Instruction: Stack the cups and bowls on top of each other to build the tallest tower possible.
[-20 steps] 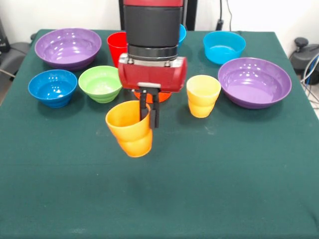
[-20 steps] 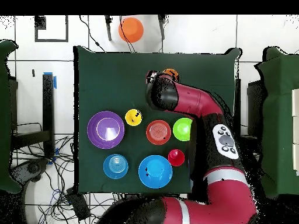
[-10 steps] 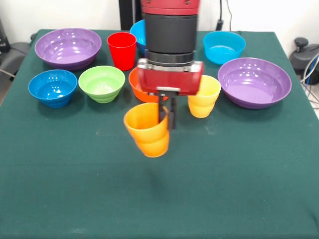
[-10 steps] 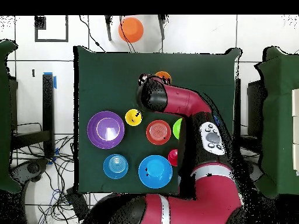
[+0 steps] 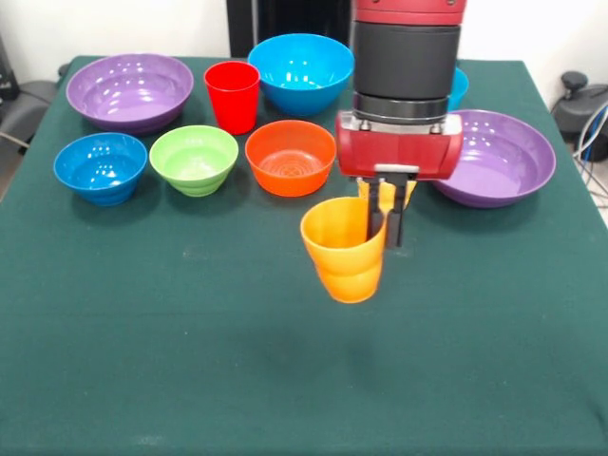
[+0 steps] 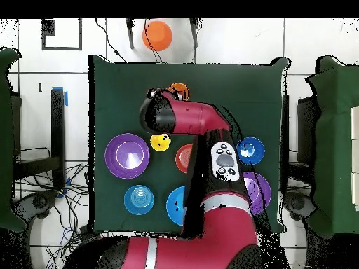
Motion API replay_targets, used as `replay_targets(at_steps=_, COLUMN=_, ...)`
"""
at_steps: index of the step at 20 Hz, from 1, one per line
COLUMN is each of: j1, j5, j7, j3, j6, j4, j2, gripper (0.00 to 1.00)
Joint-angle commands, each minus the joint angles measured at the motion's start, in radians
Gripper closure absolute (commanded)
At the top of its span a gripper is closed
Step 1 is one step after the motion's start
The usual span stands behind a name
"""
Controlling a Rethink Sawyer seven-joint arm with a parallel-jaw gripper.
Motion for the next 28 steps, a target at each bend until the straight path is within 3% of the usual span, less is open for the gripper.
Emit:
replay_targets(at_steps=1, j1=-0.019, j5=-0.035, j7=0.085, j3=0.040, j6=-0.050, j4=-0.024, j2=0.029, gripper=1.00)
replay_targets(at_steps=17, j1=-0.087, j5=0.002, j7=0.104, j3=0.142, j6=-0.033, j4=0.070, j2=0.033, gripper=1.00)
replay_targets(at_steps=28, j1=-0.038, j5=0.001, j7=0.121, j3=0.084, j6=0.000, j4=0.044, j2=0.046, gripper=1.00)
